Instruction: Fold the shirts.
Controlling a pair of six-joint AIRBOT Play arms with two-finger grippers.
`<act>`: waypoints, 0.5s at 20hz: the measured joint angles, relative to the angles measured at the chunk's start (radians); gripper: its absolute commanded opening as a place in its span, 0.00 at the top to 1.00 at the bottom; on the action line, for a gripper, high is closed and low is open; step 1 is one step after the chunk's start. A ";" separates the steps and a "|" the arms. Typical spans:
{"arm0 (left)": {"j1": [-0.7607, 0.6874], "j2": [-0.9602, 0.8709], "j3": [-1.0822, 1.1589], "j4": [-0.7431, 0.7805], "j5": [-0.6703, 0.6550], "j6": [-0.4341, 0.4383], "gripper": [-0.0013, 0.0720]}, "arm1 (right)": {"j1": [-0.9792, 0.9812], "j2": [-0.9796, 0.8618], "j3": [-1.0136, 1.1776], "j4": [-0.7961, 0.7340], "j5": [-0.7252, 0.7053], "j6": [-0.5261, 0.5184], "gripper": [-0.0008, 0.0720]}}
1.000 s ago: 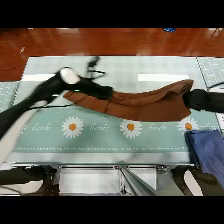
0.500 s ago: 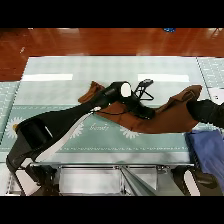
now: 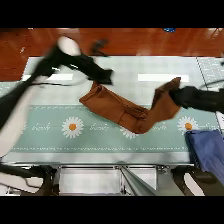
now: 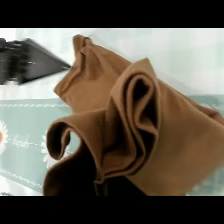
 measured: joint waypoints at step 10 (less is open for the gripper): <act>0.493 0.765 -0.495 0.023 -0.032 0.119 0.96 | 0.423 -0.802 0.504 0.120 -0.264 -0.046 0.96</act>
